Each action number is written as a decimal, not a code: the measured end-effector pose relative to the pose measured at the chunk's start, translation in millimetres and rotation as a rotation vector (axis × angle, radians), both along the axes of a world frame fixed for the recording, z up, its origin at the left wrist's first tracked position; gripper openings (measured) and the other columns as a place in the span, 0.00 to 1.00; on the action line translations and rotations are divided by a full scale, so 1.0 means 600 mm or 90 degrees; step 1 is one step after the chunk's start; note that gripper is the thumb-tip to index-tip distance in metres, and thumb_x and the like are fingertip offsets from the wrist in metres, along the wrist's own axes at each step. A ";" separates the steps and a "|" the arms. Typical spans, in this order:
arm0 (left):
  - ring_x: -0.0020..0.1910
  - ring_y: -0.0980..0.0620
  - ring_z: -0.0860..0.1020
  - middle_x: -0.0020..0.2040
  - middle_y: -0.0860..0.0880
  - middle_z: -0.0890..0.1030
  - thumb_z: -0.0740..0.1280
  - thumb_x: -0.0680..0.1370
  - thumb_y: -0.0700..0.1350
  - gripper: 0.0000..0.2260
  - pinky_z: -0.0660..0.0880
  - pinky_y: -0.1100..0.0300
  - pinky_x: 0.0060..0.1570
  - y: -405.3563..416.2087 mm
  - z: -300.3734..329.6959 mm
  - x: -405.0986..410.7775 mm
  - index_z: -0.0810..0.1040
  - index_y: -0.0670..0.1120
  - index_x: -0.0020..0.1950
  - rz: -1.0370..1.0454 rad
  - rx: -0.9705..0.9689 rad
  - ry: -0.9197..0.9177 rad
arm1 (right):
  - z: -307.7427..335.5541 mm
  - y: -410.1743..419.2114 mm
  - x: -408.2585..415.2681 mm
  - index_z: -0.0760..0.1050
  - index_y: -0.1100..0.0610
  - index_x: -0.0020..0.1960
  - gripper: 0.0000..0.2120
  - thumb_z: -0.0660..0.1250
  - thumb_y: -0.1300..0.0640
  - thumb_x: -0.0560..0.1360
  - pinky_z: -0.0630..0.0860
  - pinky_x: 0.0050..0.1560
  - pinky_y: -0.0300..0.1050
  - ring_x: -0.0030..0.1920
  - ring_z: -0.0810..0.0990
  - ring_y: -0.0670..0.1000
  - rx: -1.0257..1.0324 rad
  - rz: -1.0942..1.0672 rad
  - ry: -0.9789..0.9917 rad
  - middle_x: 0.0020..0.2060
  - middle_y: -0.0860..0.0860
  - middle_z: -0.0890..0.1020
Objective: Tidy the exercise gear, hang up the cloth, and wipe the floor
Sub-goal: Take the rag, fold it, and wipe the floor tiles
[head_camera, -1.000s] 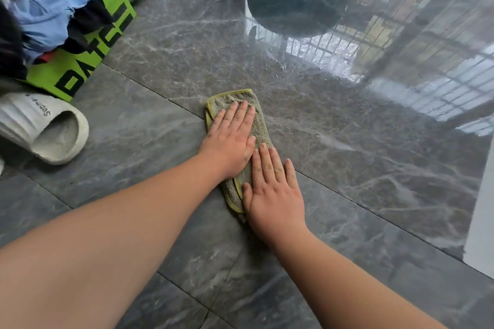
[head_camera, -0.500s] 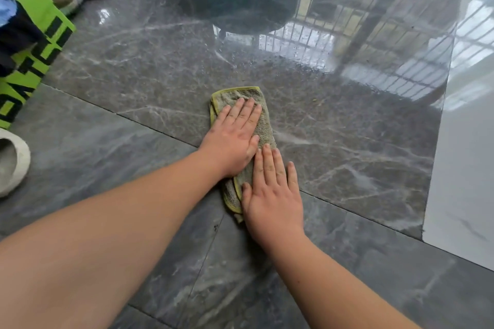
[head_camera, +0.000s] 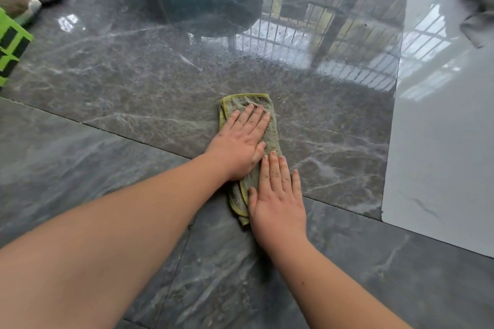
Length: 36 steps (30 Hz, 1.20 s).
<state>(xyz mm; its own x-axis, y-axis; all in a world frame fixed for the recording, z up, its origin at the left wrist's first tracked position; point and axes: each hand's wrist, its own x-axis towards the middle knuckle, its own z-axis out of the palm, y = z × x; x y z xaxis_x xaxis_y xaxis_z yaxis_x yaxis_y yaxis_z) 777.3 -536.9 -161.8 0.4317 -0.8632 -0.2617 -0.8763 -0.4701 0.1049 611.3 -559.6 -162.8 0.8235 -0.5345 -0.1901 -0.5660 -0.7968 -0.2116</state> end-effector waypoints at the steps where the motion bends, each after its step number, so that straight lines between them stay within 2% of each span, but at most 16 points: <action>1: 0.78 0.49 0.36 0.80 0.47 0.37 0.44 0.83 0.55 0.29 0.37 0.49 0.77 0.001 0.002 0.002 0.36 0.47 0.79 -0.002 0.002 0.004 | 0.007 -0.001 0.000 0.52 0.58 0.80 0.32 0.50 0.46 0.80 0.46 0.77 0.54 0.79 0.48 0.52 0.013 0.000 -0.007 0.80 0.54 0.54; 4: 0.78 0.49 0.36 0.80 0.48 0.37 0.44 0.83 0.55 0.29 0.36 0.49 0.76 0.008 0.006 0.003 0.36 0.47 0.79 0.006 0.007 0.011 | 0.034 -0.011 -0.004 0.50 0.54 0.80 0.33 0.57 0.46 0.80 0.49 0.78 0.50 0.79 0.47 0.52 0.106 -0.064 -0.026 0.80 0.51 0.51; 6: 0.79 0.49 0.36 0.80 0.48 0.37 0.44 0.83 0.55 0.28 0.36 0.49 0.76 0.015 0.006 -0.004 0.36 0.48 0.79 0.020 0.002 0.012 | 0.052 -0.017 -0.011 0.56 0.52 0.78 0.33 0.63 0.45 0.78 0.58 0.73 0.52 0.75 0.57 0.54 0.119 -0.160 -0.042 0.76 0.50 0.61; 8: 0.79 0.48 0.36 0.80 0.48 0.37 0.43 0.83 0.55 0.28 0.37 0.48 0.76 0.023 0.004 -0.012 0.36 0.48 0.80 0.041 0.007 0.006 | 0.062 -0.017 -0.011 0.62 0.53 0.73 0.31 0.67 0.44 0.75 0.67 0.66 0.53 0.67 0.66 0.56 0.110 -0.212 -0.038 0.68 0.52 0.69; 11: 0.79 0.47 0.36 0.80 0.48 0.37 0.43 0.83 0.55 0.28 0.38 0.46 0.76 0.033 0.002 -0.021 0.36 0.48 0.79 0.068 0.013 0.002 | 0.067 -0.016 0.001 0.66 0.56 0.64 0.26 0.69 0.43 0.73 0.72 0.60 0.55 0.60 0.73 0.58 0.162 -0.257 -0.018 0.58 0.55 0.74; 14: 0.79 0.48 0.37 0.81 0.48 0.38 0.44 0.83 0.55 0.28 0.39 0.47 0.77 0.053 0.004 -0.029 0.37 0.48 0.80 0.084 -0.003 0.007 | 0.078 -0.020 0.013 0.70 0.55 0.58 0.19 0.66 0.43 0.75 0.74 0.56 0.53 0.58 0.75 0.59 0.241 -0.297 0.005 0.55 0.55 0.76; 17: 0.79 0.48 0.39 0.81 0.48 0.40 0.46 0.83 0.54 0.29 0.40 0.48 0.77 0.082 0.012 -0.035 0.38 0.49 0.80 0.083 0.007 0.008 | 0.091 -0.016 0.015 0.69 0.53 0.50 0.09 0.64 0.52 0.72 0.74 0.55 0.54 0.54 0.75 0.59 0.235 -0.242 0.001 0.50 0.53 0.77; 20: 0.79 0.48 0.40 0.81 0.47 0.41 0.53 0.82 0.52 0.31 0.43 0.50 0.77 0.104 0.035 -0.028 0.37 0.53 0.80 0.071 -0.006 0.040 | 0.104 -0.005 0.015 0.64 0.50 0.48 0.09 0.62 0.57 0.71 0.73 0.53 0.54 0.47 0.75 0.57 0.304 -0.189 -0.019 0.43 0.48 0.76; 23: 0.79 0.48 0.39 0.81 0.50 0.40 0.60 0.77 0.39 0.41 0.46 0.50 0.77 0.099 0.072 -0.003 0.36 0.65 0.76 -0.066 -0.023 0.059 | 0.115 0.000 0.015 0.63 0.48 0.49 0.12 0.62 0.61 0.72 0.68 0.45 0.48 0.42 0.74 0.55 0.383 -0.167 -0.069 0.37 0.44 0.73; 25: 0.79 0.47 0.40 0.81 0.50 0.40 0.61 0.74 0.36 0.41 0.45 0.51 0.77 0.076 0.097 0.005 0.44 0.66 0.77 -0.193 0.027 0.050 | 0.125 -0.004 0.011 0.64 0.48 0.52 0.14 0.61 0.64 0.73 0.67 0.43 0.44 0.41 0.73 0.52 0.442 -0.163 -0.106 0.37 0.42 0.72; 27: 0.79 0.46 0.40 0.81 0.49 0.44 0.62 0.74 0.38 0.33 0.42 0.53 0.76 0.047 0.117 0.003 0.62 0.62 0.75 -0.264 0.073 0.054 | 0.135 -0.014 0.000 0.66 0.48 0.53 0.16 0.61 0.66 0.73 0.68 0.39 0.34 0.39 0.73 0.46 0.471 -0.133 -0.125 0.38 0.42 0.72; 29: 0.80 0.46 0.42 0.81 0.50 0.51 0.64 0.75 0.41 0.24 0.43 0.56 0.75 0.024 0.127 0.006 0.71 0.59 0.68 -0.295 0.074 0.036 | 0.141 -0.031 -0.015 0.68 0.49 0.53 0.14 0.62 0.66 0.73 0.68 0.39 0.30 0.37 0.72 0.45 0.473 -0.111 -0.118 0.38 0.44 0.73; 32: 0.80 0.47 0.48 0.79 0.54 0.60 0.65 0.75 0.44 0.19 0.50 0.56 0.74 0.013 0.129 0.037 0.74 0.58 0.65 -0.295 0.041 0.030 | 0.147 -0.068 -0.035 0.70 0.47 0.50 0.13 0.63 0.64 0.74 0.70 0.39 0.38 0.35 0.72 0.45 0.485 -0.104 -0.124 0.38 0.46 0.75; 34: 0.77 0.50 0.57 0.73 0.57 0.69 0.66 0.75 0.44 0.18 0.54 0.55 0.72 0.014 0.133 0.062 0.75 0.58 0.63 -0.281 0.007 0.032 | 0.150 -0.096 -0.039 0.71 0.46 0.51 0.12 0.65 0.63 0.76 0.70 0.38 0.37 0.35 0.72 0.45 0.475 -0.106 -0.133 0.38 0.47 0.76; 36: 0.68 0.51 0.67 0.64 0.58 0.76 0.67 0.76 0.45 0.15 0.61 0.54 0.67 0.018 0.138 0.081 0.75 0.59 0.60 -0.257 -0.016 0.003 | 0.151 -0.124 -0.034 0.72 0.48 0.53 0.11 0.66 0.63 0.76 0.69 0.37 0.34 0.36 0.73 0.46 0.436 -0.110 -0.130 0.40 0.48 0.77</action>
